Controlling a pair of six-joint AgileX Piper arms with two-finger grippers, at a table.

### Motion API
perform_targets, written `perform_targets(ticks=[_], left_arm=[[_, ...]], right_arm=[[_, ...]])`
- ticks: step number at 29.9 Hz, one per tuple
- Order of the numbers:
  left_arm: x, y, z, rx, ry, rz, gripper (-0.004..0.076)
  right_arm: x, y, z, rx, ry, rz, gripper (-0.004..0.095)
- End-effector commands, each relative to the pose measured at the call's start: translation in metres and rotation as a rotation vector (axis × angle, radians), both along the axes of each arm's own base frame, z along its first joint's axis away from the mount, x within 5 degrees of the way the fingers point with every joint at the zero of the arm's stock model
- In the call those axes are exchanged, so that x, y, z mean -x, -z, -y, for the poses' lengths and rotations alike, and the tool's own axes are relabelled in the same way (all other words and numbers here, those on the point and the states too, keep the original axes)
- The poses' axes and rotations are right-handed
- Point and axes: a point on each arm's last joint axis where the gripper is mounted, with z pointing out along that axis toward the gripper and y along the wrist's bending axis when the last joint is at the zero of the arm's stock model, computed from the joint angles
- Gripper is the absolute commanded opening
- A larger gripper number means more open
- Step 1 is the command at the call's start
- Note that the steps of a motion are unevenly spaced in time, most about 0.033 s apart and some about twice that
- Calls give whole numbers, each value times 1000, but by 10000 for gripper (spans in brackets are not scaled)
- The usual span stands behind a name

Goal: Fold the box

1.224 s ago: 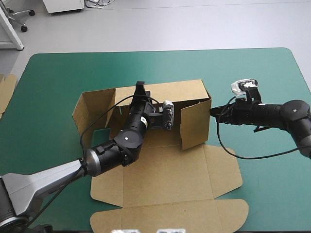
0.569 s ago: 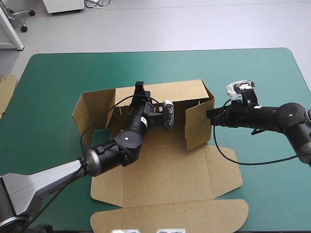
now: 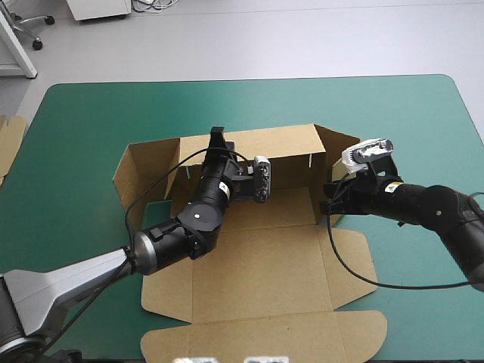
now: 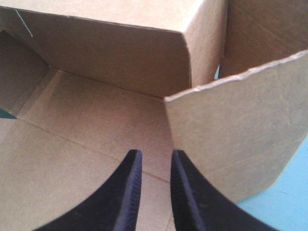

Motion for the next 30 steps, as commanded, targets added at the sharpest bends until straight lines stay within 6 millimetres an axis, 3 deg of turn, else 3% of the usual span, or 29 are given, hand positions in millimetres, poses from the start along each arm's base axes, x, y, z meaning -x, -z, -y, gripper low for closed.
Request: perform_targets(ticks=[1,7,14,17,22,27,30], left_arm=[[4,-20,0,50,21,46,-15],[4,-20,0,51,20,44,-15],[4,-20,0,52,22,43,-15],[4,-20,0,52,22,43,-15],[4,-20,0,56,21,42,-15],[4,-20,0,56,21,42,-15],[4,-20,0,56,21,42,-15]], right_arm=[[11,-26,8,-10,68,107,215],[19,-40,17,13,155,31,215],[12,-107,22,44,210,133,215],[-5,-130,22,107,213,137,214],[-49,-145,16,171,210,129,215],[-96,-142,26,150,258,67,214],[-125,-130,36,101,276,19,214]])
